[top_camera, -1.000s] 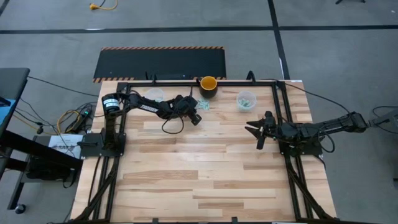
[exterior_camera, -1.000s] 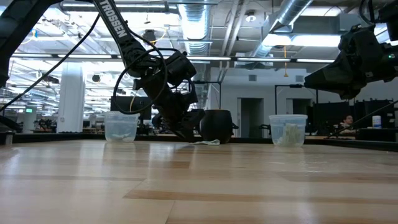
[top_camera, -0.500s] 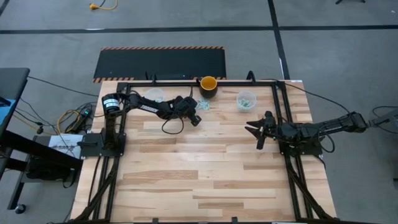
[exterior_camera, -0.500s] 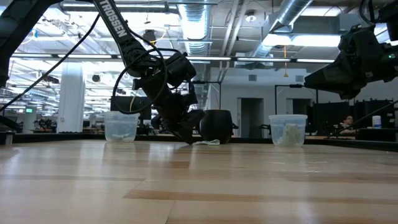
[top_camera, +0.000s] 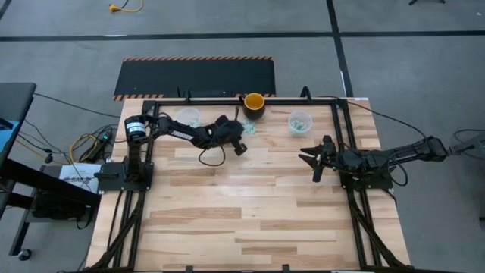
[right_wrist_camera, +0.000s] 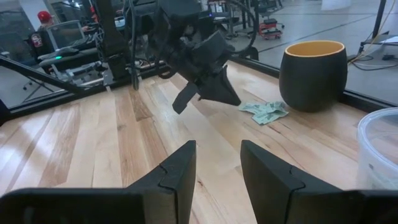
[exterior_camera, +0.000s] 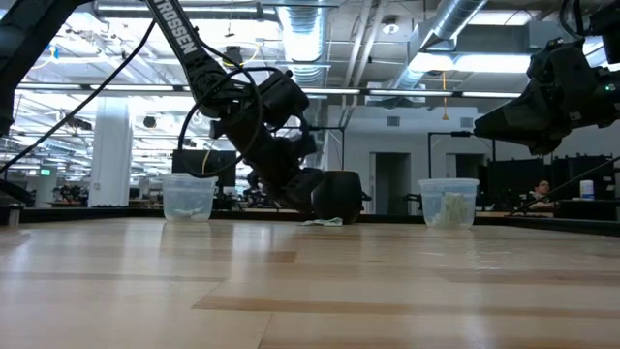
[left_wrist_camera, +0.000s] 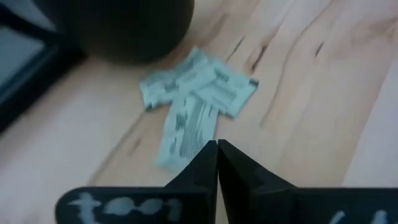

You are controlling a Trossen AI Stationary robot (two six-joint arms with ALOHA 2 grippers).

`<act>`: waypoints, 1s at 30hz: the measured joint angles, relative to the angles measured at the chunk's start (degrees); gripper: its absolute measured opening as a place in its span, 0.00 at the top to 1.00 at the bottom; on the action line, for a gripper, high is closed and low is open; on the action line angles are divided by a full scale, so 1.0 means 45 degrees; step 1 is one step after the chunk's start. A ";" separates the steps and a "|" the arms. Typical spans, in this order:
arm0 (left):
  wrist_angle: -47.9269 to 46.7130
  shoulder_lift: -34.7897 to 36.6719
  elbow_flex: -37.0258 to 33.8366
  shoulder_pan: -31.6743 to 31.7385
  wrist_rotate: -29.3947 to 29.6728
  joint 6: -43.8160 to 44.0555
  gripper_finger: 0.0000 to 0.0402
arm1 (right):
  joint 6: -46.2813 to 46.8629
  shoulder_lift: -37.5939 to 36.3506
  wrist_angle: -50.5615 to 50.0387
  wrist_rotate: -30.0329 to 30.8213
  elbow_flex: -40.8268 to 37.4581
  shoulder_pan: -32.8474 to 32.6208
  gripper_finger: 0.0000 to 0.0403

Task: Pick and place Stevia / Truvia into bins
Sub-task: Put the stevia packet into the left transparent container

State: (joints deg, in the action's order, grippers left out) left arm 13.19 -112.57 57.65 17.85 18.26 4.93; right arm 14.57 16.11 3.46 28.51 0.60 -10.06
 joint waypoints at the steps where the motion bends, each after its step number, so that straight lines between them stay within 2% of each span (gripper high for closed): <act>1: 0.0177 0.0000 0.0000 0.0002 -0.0027 -0.0258 1.00 | 0.0000 -0.0003 0.0000 0.0000 0.0000 -0.0002 0.70; 6: 0.0318 0.0000 0.0000 0.0269 -0.0393 -0.0360 0.93 | 0.0000 -0.0001 0.0000 0.0000 0.0000 -0.0002 0.70; 14: -0.0229 0.0000 0.0000 0.0619 -0.1175 -0.0054 0.71 | 0.0000 -0.0002 0.0000 0.0005 0.0000 0.0003 0.70; 18: -0.0510 -0.0525 0.0266 0.0892 -0.2063 0.0427 0.64 | 0.0000 -0.0003 0.0000 0.0008 0.0000 0.0003 0.70; 21: -0.0512 -0.1140 0.0794 0.1078 -0.2755 0.0563 0.63 | 0.0000 0.0000 0.0000 0.0007 0.0000 0.0008 0.70; 24: -0.0952 -0.1244 0.1123 0.1073 -0.2699 0.0428 0.65 | 0.0000 0.0002 0.0000 0.0005 0.0000 0.0008 0.70; 30: -0.1584 -0.1260 0.1248 0.1047 -0.2652 0.0660 0.76 | -0.0005 0.0002 0.0000 0.0106 0.0000 0.0012 0.70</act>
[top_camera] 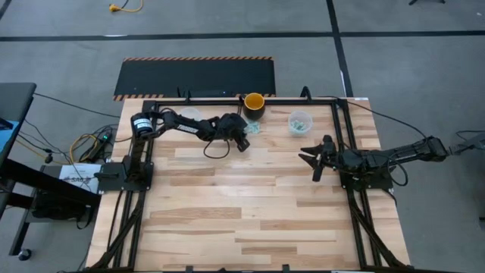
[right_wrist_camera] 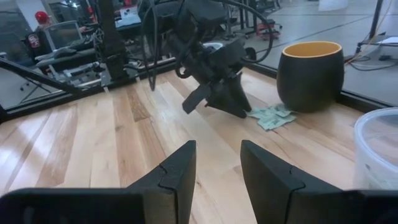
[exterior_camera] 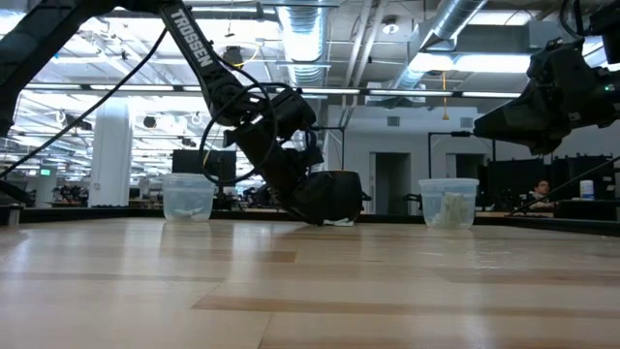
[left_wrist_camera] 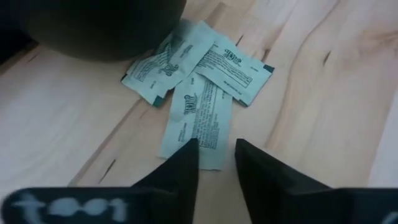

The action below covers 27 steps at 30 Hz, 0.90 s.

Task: Pick and place Stevia / Truvia into bins
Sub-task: Put the stevia packet into the left transparent container

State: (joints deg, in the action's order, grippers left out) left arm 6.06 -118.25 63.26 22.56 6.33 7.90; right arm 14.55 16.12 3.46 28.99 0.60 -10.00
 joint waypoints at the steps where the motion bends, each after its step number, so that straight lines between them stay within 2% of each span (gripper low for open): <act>1: -0.0038 -0.0004 0.0000 -0.0014 -0.0019 0.0033 0.79 | -0.0002 -0.0002 0.0005 0.0108 0.0000 0.0000 0.70; 5: -0.0130 -0.0012 -0.0005 -0.0112 -0.0014 0.0053 0.94 | 0.0000 -0.0005 0.0005 0.0210 0.0000 -0.0004 0.70; 7: -0.0236 -0.0020 -0.0008 -0.0167 -0.0006 0.0086 0.98 | 0.0000 -0.0005 0.0005 0.0210 0.0000 0.0000 0.70; 15: -0.0880 0.0025 -0.0010 -0.0479 -0.0160 0.0482 1.00 | 0.0000 -0.0001 0.0004 0.0205 0.0000 -0.0005 0.70; 27: -0.2591 0.0589 -0.0036 -0.1866 0.1084 0.1047 1.00 | 0.0005 -0.0002 0.0002 0.0201 0.0000 -0.0005 0.70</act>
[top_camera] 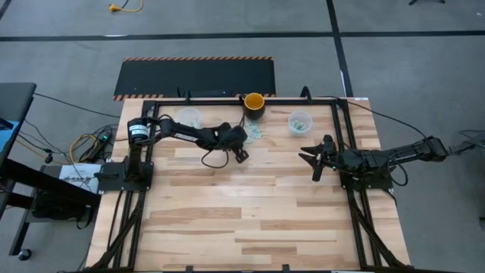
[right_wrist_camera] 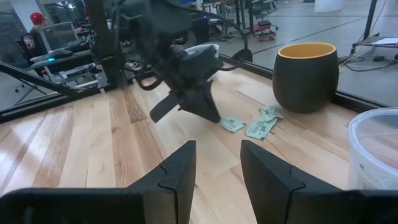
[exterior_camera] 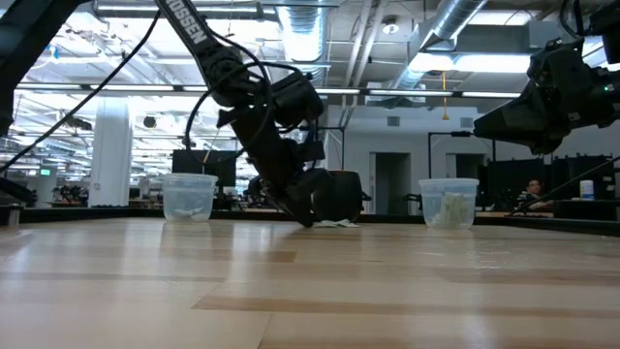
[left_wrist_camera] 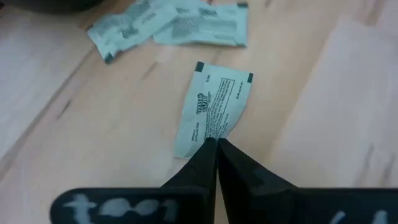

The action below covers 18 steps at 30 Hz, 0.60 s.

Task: Pick and place Stevia / Truvia into bins
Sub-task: Put the stevia packet into the left transparent container

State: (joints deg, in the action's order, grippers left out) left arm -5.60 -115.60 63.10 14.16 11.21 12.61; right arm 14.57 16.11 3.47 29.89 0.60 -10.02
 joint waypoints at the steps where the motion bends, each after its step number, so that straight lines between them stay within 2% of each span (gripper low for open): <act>1: -0.0195 0.0079 -0.0006 -0.0138 0.0178 0.0076 1.00 | 0.0000 0.0000 0.0000 -0.0001 0.0000 0.0000 0.70; 7: -0.1504 0.0731 -0.0120 -0.1190 0.2304 0.0289 1.00 | 0.0000 -0.0002 0.0002 -0.0001 0.0000 0.0000 0.70; 13: -0.3676 0.1867 -0.0136 -0.2143 0.5305 0.0955 1.00 | 0.0000 -0.0003 0.0003 -0.0001 0.0000 0.0003 0.70; 18: -0.5861 0.2938 -0.0124 -0.2641 0.7007 0.1719 1.00 | 0.0000 -0.0002 0.0003 -0.0004 0.0000 0.0000 0.70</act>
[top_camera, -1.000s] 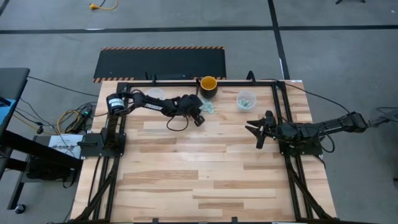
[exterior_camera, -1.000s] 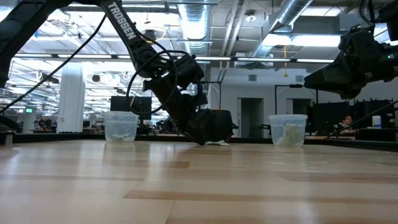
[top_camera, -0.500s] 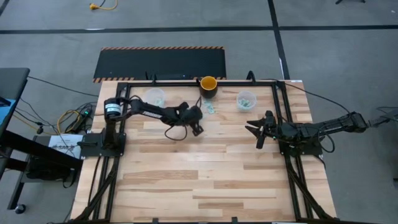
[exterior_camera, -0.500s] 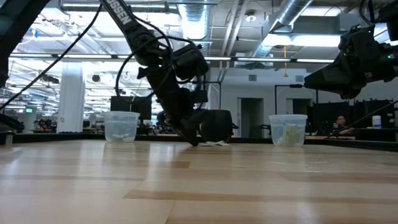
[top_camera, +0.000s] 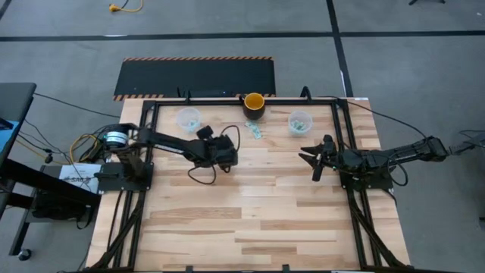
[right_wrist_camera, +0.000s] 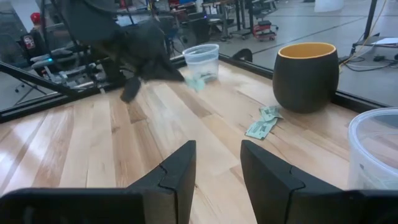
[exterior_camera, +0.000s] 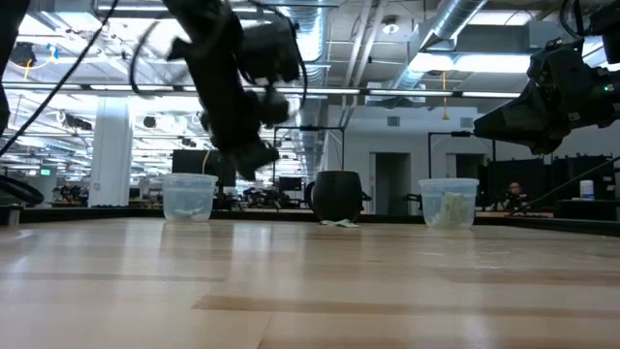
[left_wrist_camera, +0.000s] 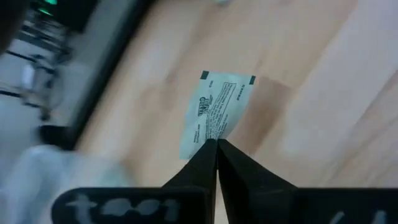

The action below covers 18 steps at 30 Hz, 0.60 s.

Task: Pick and place Stevia / Truvia into bins
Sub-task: Put the stevia packet into the left transparent container

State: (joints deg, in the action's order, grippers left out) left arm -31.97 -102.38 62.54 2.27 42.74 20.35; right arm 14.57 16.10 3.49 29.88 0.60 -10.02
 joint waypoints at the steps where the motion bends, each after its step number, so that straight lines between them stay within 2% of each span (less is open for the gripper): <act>1: -0.0448 0.0317 0.0005 -0.0055 0.0282 0.0221 1.00 | 0.0000 0.0001 0.0000 0.0001 0.0000 0.0003 0.70; 8: -0.4348 0.2658 0.0033 -0.0370 0.2287 0.2456 1.00 | 0.0000 0.0000 0.0000 -0.0002 0.0000 0.0004 0.70; 14: -0.8271 0.4118 -0.0020 0.0042 0.2362 0.4646 1.00 | 0.0000 -0.0001 0.0000 -0.0002 0.0000 0.0005 0.70; 18: -0.8730 0.4427 -0.0713 0.0785 0.2277 0.5137 1.00 | 0.0000 0.0003 0.0000 -0.0007 0.0000 0.0001 0.70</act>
State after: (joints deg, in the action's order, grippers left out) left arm -71.26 -82.46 59.33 5.81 52.98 43.46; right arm 14.57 16.11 3.49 29.85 0.60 -10.02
